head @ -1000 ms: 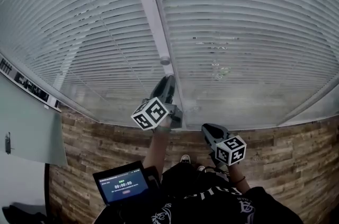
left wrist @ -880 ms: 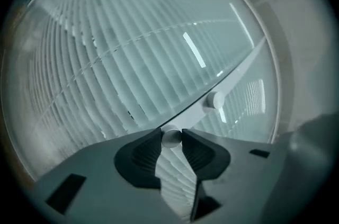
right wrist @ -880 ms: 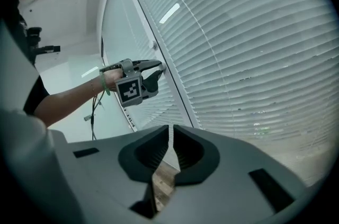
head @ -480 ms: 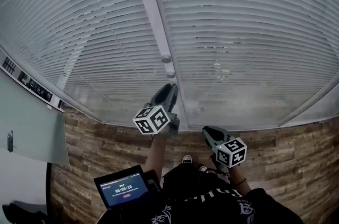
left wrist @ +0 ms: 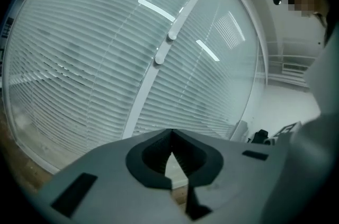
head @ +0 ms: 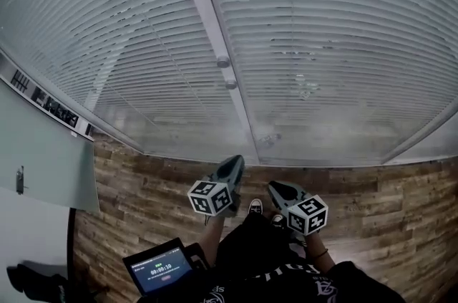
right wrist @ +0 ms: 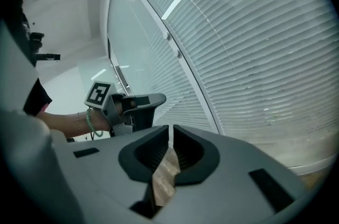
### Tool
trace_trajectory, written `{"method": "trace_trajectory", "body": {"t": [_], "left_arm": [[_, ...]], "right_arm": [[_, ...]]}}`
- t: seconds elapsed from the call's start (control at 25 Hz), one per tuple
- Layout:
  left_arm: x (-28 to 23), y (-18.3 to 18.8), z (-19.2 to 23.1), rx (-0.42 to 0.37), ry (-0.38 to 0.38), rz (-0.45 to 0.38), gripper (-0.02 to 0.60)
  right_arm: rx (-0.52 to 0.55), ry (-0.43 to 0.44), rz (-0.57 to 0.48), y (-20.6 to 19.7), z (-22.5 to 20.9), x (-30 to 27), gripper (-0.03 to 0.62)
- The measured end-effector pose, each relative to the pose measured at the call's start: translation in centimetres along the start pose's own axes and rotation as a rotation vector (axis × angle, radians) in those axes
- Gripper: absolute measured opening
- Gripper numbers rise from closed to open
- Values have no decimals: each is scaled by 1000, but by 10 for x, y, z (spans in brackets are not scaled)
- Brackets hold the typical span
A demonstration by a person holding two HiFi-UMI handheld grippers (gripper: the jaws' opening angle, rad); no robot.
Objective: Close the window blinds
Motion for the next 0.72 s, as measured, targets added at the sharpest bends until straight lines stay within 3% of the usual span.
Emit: {"method": "trace_trajectory", "body": {"t": [0.24,0.36,0.56,0.72], "left_arm": [[37,-17,-7,-114,-17,14,5],[58,-25,-9,-130,-41,20,5],[91,-29,-16,-140,-151,18,5],[134,-39,4,-194,-252,-5,5]], "right_arm": [[-26,8,-9,-14,9,-11,40],[-5,5,-9,-13,21,-14,40],[96,-33,29,-26,52,-17,40],[87,-113,-69,-48,89,-38,40]]}}
Point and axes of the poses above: the fingertips, and each gripper's own axes: x backward along the fingers, z to its left, y out of its top, the point moved 1 cm from there along x, backward along the fingers, and after that the axes turned 13 degrees about y, right-handed, at the moved point
